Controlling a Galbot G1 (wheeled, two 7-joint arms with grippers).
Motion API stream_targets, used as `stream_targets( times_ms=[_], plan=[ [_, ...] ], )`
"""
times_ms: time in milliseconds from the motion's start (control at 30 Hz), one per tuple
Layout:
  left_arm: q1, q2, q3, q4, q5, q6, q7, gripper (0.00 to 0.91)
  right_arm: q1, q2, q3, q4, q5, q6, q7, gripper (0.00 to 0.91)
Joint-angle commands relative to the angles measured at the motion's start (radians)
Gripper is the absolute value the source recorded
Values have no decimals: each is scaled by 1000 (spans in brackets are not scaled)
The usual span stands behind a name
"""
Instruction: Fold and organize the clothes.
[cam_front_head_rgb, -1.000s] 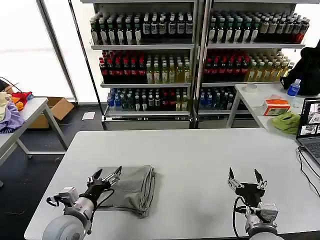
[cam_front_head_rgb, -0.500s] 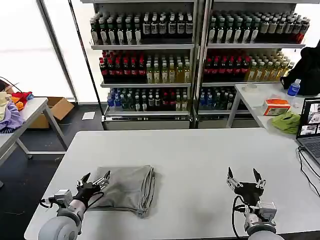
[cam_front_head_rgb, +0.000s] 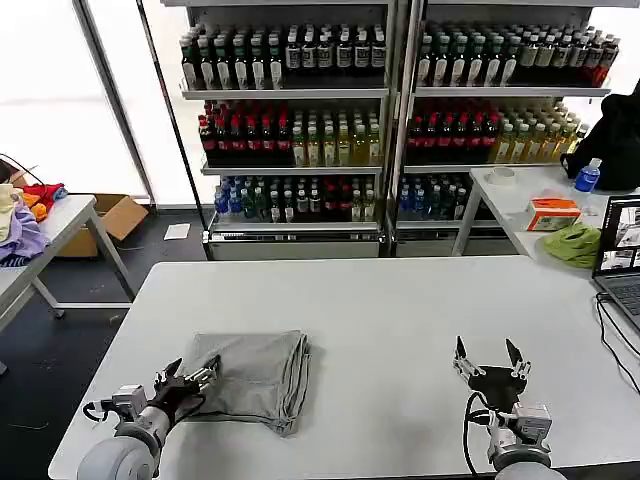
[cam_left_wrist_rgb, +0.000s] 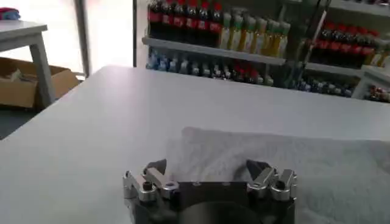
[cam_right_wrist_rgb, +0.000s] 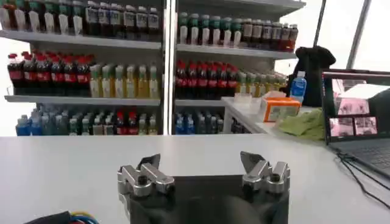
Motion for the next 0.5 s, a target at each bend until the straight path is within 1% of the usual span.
stream_targets(
  times_ms=[33, 67, 100, 500],
  plan=[
    [3, -1, -4, 33, -8, 14, 26, 262, 6, 0, 1, -1, 1, -1, -1, 907],
    [3, -2, -3, 34, -8, 13, 26, 91, 8, 0, 1, -2, 1, -1, -1, 907],
    [3, -3, -2, 35, -8, 11, 26, 0, 9, 0, 1, -2, 2, -1, -1, 907],
    [10, -8, 4, 21, -16, 1, 41, 0, 27, -7, 5, -10, 6, -7, 2, 907]
  ],
)
